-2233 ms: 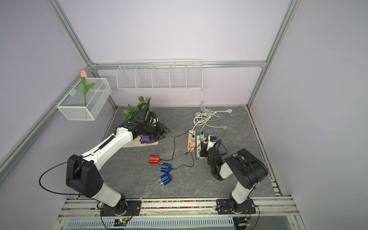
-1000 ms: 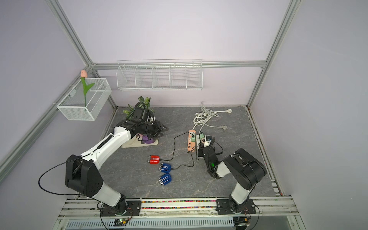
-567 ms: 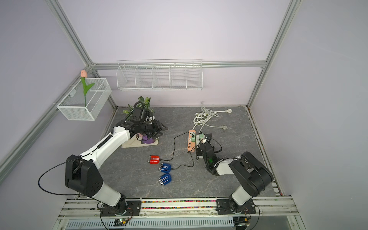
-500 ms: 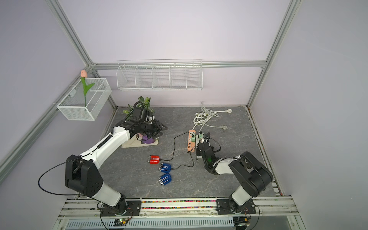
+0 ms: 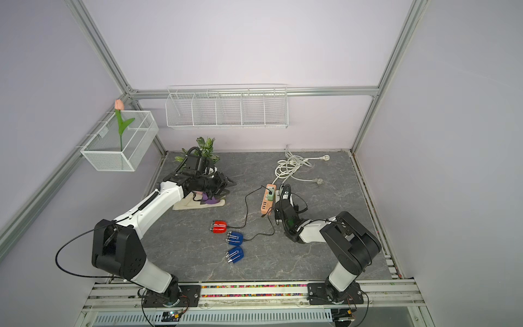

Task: Charge the electric shaver
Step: Insert the plug into the socket.

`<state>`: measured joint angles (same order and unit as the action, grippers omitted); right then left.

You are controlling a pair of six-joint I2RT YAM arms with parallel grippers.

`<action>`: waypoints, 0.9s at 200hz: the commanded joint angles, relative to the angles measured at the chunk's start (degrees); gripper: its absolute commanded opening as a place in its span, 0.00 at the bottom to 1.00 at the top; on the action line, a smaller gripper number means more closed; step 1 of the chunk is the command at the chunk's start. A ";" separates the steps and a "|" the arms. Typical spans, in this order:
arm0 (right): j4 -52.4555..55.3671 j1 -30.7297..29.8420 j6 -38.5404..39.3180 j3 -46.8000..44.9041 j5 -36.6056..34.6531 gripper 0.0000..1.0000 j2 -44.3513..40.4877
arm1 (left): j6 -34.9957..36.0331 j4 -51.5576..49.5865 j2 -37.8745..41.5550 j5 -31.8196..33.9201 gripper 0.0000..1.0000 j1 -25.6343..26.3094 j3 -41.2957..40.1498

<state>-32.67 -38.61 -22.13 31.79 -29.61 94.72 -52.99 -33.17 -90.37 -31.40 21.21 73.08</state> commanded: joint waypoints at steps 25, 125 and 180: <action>14.83 1.50 -1.08 -6.37 10.57 0.07 5.15 | -0.53 0.91 0.92 -0.94 0.53 -0.32 0.40; 30.75 2.01 -2.04 2.05 12.44 0.07 7.66 | -1.06 1.00 1.15 -1.03 0.52 -0.37 0.62; 28.81 2.46 -1.16 1.18 11.12 0.43 0.31 | -0.79 0.56 1.75 -1.03 0.51 -0.36 0.22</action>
<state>-23.33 -36.38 -23.14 37.21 -24.01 94.59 -53.58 -32.88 -90.37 -31.86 21.21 73.08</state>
